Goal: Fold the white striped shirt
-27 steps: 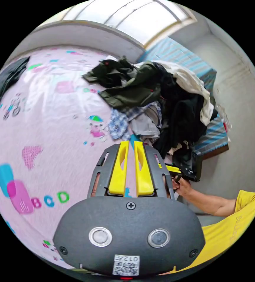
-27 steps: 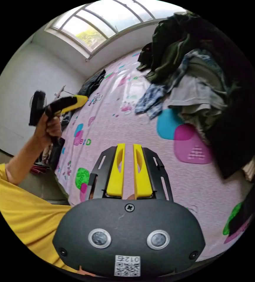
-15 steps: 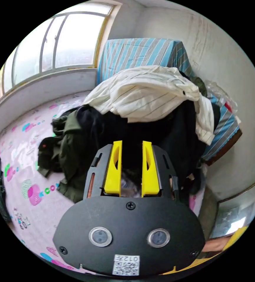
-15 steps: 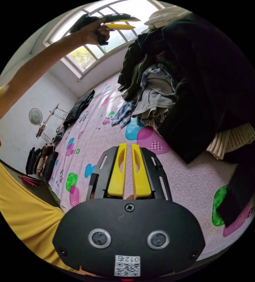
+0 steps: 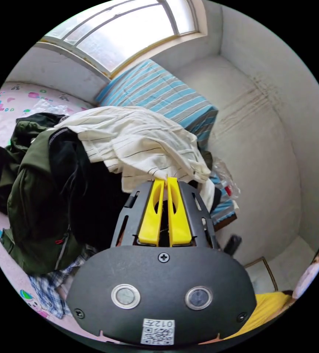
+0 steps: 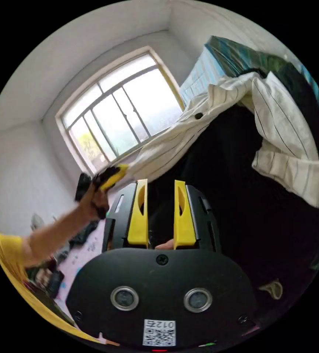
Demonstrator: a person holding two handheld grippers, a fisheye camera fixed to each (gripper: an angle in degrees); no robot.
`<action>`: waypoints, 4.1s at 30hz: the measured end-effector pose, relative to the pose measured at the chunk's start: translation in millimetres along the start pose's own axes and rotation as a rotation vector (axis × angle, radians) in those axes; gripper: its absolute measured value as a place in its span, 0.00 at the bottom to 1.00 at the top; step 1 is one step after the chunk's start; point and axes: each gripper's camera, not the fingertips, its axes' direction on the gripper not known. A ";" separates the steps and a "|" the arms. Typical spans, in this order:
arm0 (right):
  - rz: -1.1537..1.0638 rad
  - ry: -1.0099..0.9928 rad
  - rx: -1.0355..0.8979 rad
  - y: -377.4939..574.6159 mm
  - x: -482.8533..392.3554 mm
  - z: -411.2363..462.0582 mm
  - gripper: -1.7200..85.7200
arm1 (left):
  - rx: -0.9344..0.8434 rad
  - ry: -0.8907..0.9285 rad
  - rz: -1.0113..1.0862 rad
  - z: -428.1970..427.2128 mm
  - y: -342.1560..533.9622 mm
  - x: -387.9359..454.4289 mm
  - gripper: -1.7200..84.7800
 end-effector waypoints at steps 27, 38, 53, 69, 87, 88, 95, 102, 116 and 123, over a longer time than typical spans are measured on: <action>0.178 -0.634 -0.272 108.9 -74.6 20.5 0.03 | 0.078 0.005 0.248 -357.2 266.1 101.2 0.02; 0.014 -0.705 -0.965 314.0 -185.5 66.0 0.02 | 0.174 -0.373 -0.059 -516.6 471.6 124.7 0.02; -0.317 -0.731 -1.243 333.4 -238.8 88.8 0.05 | 0.121 -0.703 -0.279 -510.0 493.4 111.0 0.03; -0.052 -0.048 -1.002 265.0 -126.1 78.5 0.16 | -0.266 -1.148 0.101 -381.0 320.2 85.2 0.08; 0.086 -0.108 -1.062 258.7 -147.7 79.2 0.15 | -1.159 -0.931 1.089 8.8 305.2 -58.9 0.09; 0.090 -0.109 -1.073 257.2 -149.3 80.4 0.15 | -1.176 -0.924 1.082 11.7 304.8 -62.3 0.08; 0.151 -0.196 -1.040 231.2 -149.8 53.0 0.03 | -1.040 -0.854 0.564 -41.3 235.6 -85.4 0.03; 0.039 -0.246 -0.949 171.1 -167.7 7.6 0.02 | -0.393 -0.890 0.057 -282.1 210.5 -61.6 0.02; -0.245 -0.220 -1.183 170.9 -246.9 -5.3 0.03 | -0.385 -1.085 -0.308 -397.0 464.4 -24.0 0.02; -0.575 -0.176 -1.070 144.1 -308.2 -40.4 0.10 | -0.516 -1.172 -0.218 -399.5 485.5 -33.3 0.04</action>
